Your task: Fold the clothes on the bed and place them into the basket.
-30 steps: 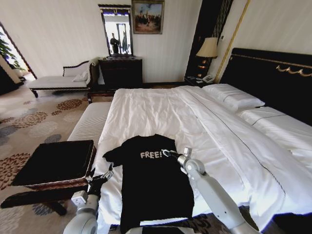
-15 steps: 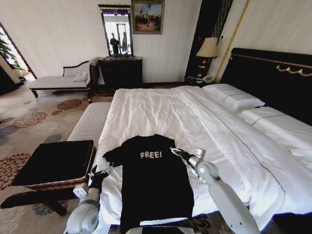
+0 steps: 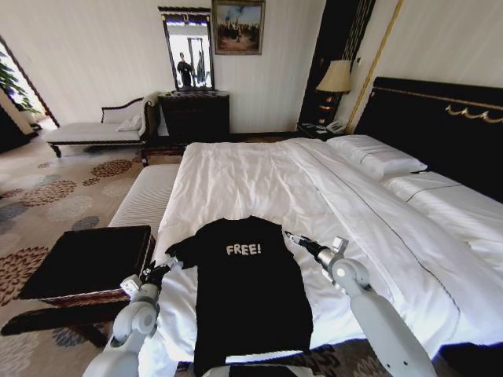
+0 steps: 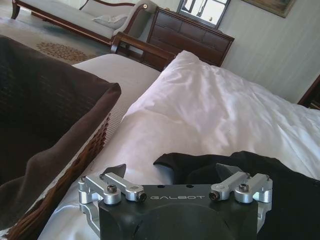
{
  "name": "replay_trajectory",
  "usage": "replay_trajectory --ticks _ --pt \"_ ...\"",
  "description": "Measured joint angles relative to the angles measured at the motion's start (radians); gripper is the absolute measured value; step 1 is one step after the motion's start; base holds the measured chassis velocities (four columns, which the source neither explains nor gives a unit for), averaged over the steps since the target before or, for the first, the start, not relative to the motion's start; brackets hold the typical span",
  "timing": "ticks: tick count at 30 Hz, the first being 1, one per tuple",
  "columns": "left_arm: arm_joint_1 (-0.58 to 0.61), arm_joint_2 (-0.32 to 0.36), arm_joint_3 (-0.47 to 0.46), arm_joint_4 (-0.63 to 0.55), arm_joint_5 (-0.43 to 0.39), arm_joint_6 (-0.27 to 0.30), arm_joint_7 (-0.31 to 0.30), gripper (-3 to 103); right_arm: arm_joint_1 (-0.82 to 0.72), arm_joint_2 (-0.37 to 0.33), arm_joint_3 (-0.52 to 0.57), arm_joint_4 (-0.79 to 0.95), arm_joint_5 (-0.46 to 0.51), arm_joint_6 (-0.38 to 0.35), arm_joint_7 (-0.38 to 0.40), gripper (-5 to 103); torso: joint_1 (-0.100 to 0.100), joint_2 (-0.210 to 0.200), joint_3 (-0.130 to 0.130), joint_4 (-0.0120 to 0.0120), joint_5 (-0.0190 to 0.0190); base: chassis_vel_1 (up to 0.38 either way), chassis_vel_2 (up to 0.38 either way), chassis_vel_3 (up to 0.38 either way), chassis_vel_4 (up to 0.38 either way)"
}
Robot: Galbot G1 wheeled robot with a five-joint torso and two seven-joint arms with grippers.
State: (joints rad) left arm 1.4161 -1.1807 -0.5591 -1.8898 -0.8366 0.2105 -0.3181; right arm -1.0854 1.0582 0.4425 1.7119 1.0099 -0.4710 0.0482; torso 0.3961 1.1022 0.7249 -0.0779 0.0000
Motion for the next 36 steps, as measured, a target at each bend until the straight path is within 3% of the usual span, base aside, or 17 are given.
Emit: replay_trajectory --ticks 3,11,12,14,17,20,26,29,31,36 --pt "-0.032 0.003 0.009 0.027 -0.012 0.006 0.002 102 0.011 0.002 -0.004 -0.002 0.005 -0.004 0.001 100 0.0 0.0 0.0 0.0 0.0 0.0 0.0 0.0 0.0" --pt "-0.087 0.0 0.035 0.089 -0.047 0.023 0.008 93 0.023 -0.003 0.0 -0.001 0.018 -0.012 0.009 100 0.0 0.0 0.0 0.0 0.0 0.0 0.0 0.0 0.0" --pt "-0.095 -0.003 0.037 0.101 -0.044 0.023 0.01 83 0.021 -0.004 0.005 0.0 0.019 -0.013 0.009 100 0.0 0.0 0.0 0.0 0.0 0.0 0.0 0.0 0.0" --pt "-0.101 -0.005 0.038 0.109 -0.035 0.023 0.011 83 0.018 -0.005 0.008 0.0 0.019 -0.013 0.009 100 0.0 0.0 0.0 0.0 0.0 0.0 0.0 0.0 0.0" --pt "-0.112 -0.01 0.042 0.117 -0.021 0.022 0.013 67 0.011 -0.007 0.014 0.0 0.019 -0.013 0.009 100 0.0 0.0 0.0 0.0 0.0 0.0 0.0 0.0 0.0" --pt "-0.115 -0.013 0.043 0.118 -0.017 0.02 0.013 61 0.01 -0.007 0.016 0.0 0.018 -0.014 0.009 100 0.0 0.0 0.0 0.0 0.0001 0.0 0.0 0.0 0.0" --pt "-0.116 -0.02 0.046 0.124 -0.004 0.016 0.015 34 0.011 -0.009 0.017 0.0 0.018 -0.016 0.009 100 0.0 0.0 0.0 0.0 0.0 0.0 0.0 0.0 0.0" --pt "-0.114 -0.022 0.046 0.124 -0.004 0.016 0.015 29 0.012 -0.01 0.017 0.0 0.018 -0.016 0.009 100 0.0 0.0 0.0 0.0 0.0 0.0 0.0 0.0 0.0" --pt "-0.114 -0.024 0.046 0.123 0.001 0.016 0.015 18 0.009 -0.01 0.018 0.0 0.017 -0.017 0.009 100 0.0 0.0 0.0 0.0 0.0 0.0 0.0 0.0 0.0" --pt "-0.116 -0.019 0.046 0.124 0.032 0.007 0.019 3 -0.002 -0.011 0.029 0.001 0.016 -0.017 0.008 100 0.0 0.0 0.0 0.0001 0.0001 0.0 0.0 0.0 0.0"
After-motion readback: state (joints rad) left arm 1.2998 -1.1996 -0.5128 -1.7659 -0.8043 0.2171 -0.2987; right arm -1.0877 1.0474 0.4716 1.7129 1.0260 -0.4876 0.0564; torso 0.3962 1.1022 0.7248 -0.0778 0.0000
